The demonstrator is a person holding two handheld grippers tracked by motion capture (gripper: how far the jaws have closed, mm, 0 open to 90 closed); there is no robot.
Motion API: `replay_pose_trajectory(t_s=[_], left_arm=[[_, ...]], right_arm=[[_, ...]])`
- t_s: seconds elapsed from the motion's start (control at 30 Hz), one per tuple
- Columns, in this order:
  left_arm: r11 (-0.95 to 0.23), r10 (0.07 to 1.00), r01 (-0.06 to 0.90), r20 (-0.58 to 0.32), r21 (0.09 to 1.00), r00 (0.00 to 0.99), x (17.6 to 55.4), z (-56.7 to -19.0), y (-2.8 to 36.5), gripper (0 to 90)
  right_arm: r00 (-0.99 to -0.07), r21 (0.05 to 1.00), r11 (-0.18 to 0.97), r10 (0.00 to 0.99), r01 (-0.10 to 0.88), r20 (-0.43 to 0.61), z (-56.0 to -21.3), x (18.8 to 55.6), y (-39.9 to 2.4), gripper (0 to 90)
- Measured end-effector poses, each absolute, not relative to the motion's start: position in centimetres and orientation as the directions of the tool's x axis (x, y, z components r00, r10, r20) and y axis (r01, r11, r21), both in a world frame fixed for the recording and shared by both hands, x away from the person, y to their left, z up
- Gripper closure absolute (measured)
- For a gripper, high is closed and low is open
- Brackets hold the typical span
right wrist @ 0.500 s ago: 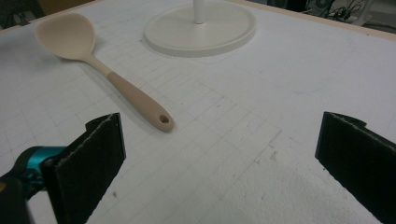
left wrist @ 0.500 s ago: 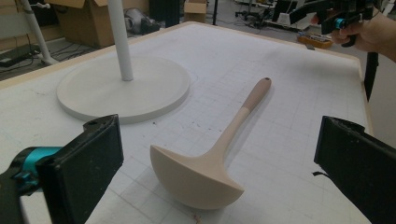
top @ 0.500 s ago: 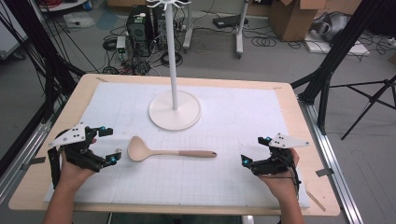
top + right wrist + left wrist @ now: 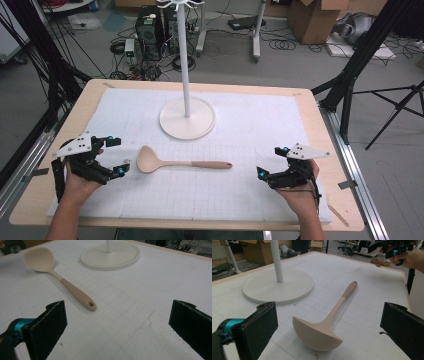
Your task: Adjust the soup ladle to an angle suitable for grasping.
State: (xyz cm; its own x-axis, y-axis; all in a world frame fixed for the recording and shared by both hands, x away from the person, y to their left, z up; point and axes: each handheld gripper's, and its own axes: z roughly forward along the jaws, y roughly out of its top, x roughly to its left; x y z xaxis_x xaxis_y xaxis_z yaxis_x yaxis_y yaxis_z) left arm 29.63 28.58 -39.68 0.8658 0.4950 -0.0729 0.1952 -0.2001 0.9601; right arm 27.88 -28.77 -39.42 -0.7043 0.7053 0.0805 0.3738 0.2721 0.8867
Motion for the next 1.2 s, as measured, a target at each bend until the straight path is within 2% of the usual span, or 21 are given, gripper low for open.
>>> replay_pose_trajectory(t_s=[1.2], left_arm=[[-0.202,0.489,0.185,-0.065,0.962,0.87,29.52,-39.08,29.14,1.7]], right_arm=[[-0.705,0.876,0.282,0.703,0.391,0.088,-39.67,27.81,-28.72,0.5]])
